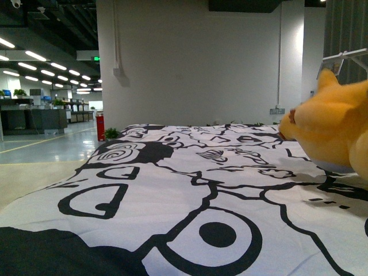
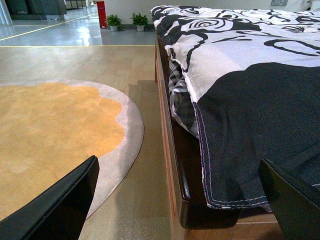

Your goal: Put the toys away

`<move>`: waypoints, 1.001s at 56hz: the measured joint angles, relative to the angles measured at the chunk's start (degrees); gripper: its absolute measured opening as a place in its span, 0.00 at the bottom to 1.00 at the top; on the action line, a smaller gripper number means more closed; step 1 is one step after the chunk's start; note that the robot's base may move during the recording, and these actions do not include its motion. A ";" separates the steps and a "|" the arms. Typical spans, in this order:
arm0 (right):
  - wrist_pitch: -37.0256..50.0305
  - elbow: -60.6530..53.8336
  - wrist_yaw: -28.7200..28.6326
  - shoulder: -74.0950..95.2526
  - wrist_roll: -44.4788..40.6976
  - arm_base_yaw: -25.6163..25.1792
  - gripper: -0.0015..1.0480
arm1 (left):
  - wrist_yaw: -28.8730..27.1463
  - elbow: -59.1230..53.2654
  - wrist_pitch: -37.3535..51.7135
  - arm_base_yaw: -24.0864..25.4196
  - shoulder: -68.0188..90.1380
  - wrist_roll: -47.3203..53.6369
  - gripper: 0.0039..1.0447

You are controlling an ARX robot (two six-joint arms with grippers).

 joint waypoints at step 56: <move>-7.45 -15.15 -16.31 -34.14 14.19 -8.74 0.07 | 0.00 0.00 0.00 0.00 0.00 0.00 0.94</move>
